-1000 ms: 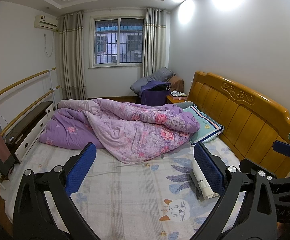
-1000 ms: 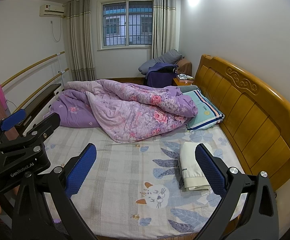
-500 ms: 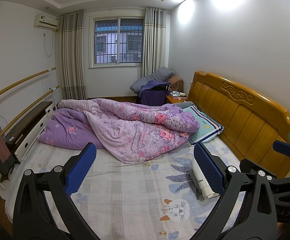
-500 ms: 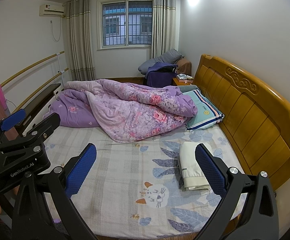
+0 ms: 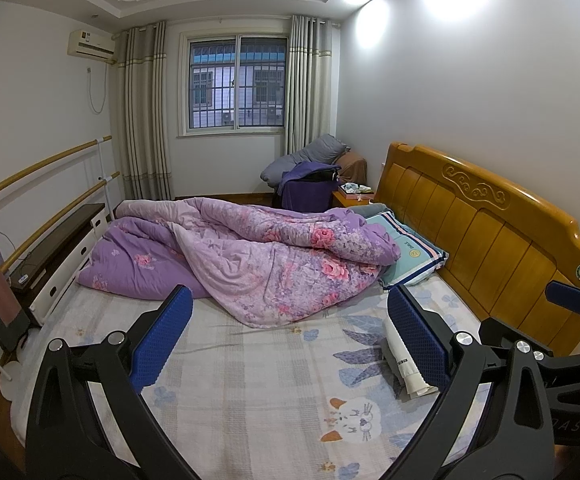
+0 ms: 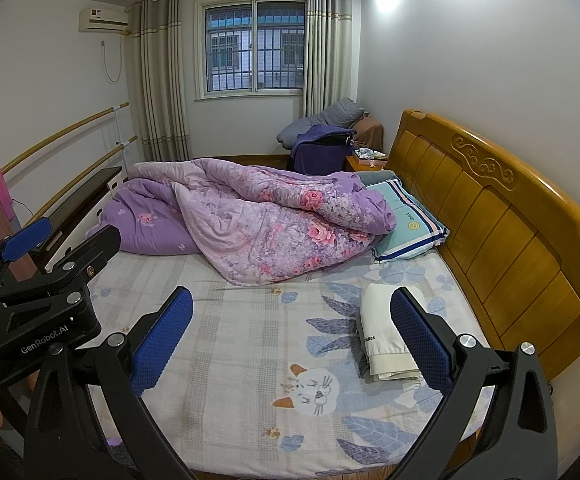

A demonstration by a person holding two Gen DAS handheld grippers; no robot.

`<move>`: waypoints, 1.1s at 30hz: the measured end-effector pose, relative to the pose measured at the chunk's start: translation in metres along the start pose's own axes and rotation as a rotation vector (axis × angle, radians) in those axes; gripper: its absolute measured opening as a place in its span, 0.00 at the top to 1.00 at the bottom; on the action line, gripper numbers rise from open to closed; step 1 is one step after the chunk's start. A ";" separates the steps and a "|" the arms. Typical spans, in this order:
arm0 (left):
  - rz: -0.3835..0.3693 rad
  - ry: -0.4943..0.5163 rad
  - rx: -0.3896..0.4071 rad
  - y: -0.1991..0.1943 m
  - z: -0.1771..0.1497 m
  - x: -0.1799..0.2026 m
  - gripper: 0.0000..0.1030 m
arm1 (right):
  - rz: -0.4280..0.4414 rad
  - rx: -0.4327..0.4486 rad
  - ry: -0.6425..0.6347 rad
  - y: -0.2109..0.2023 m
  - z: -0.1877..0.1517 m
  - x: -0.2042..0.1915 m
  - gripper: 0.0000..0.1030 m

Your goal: Fold large clothes

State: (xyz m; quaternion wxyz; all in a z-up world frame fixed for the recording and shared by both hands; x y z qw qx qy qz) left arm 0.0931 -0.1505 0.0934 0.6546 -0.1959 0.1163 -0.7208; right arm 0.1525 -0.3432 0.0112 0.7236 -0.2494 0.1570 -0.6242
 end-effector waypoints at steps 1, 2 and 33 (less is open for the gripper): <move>0.000 0.001 0.000 0.000 0.000 0.000 0.05 | 0.001 0.000 0.000 0.001 0.000 0.001 0.07; 0.000 0.001 -0.001 0.000 0.000 -0.001 0.05 | 0.001 -0.001 0.001 0.001 0.000 0.001 0.07; 0.029 -0.025 -0.119 0.063 -0.022 -0.011 0.05 | 0.056 -0.112 -0.003 0.061 -0.012 0.007 0.07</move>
Point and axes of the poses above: each gripper's, at about its wrist camera, not at the fingertips, and y roughly the way its jaws point, x to its right, z to its top, the point moved 4 cm from there along y, roughly the way its jaws point, and after that the axes turned 7 degrees about -y, right-handed, at the moved point
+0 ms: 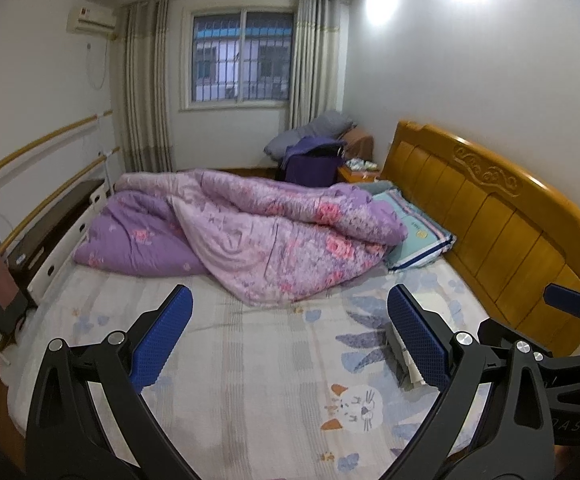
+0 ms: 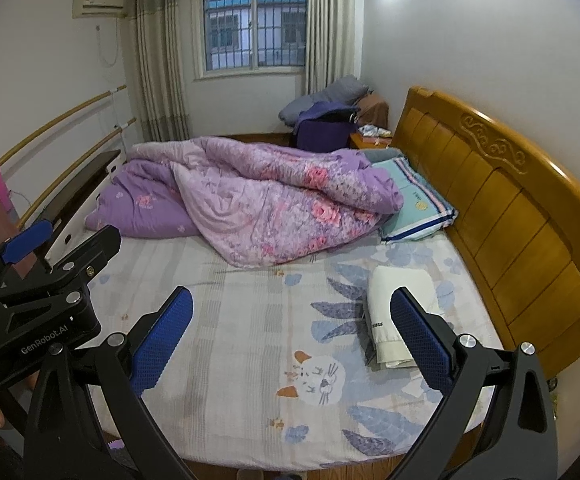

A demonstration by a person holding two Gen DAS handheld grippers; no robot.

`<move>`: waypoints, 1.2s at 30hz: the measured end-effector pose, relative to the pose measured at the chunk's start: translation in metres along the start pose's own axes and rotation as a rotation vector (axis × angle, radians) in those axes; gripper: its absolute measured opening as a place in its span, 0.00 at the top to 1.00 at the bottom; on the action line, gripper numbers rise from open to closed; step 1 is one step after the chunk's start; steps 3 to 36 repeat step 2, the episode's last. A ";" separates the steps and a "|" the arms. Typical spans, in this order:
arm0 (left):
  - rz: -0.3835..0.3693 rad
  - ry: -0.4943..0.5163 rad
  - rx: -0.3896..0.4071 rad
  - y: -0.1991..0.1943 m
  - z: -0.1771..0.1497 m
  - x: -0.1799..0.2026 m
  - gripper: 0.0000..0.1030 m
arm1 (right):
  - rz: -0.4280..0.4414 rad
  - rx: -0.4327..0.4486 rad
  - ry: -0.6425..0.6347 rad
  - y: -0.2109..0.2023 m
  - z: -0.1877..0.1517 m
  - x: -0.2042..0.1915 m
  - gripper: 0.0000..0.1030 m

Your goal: Fold large clothes

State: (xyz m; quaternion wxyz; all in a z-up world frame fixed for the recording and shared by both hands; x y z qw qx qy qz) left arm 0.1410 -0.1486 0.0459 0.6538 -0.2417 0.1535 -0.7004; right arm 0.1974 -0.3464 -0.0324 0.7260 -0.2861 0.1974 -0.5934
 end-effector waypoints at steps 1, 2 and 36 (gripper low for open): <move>0.009 -0.005 -0.017 0.008 -0.002 -0.001 0.05 | 0.011 -0.010 -0.003 0.007 0.001 0.001 0.07; 0.020 -0.013 -0.041 0.017 -0.004 -0.003 0.05 | 0.028 -0.023 -0.008 0.017 0.002 0.001 0.07; 0.020 -0.013 -0.041 0.017 -0.004 -0.003 0.05 | 0.028 -0.023 -0.008 0.017 0.002 0.001 0.07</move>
Point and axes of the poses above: each gripper's, at about its wrist camera, not at the fingertips, and y roughly the way its jaws point, x to its right, z to its top, the point moved 4 cm from there along y, roughly the way its jaws point, and after that the axes turned 7 degrees about -y, right-handed, at the moved point
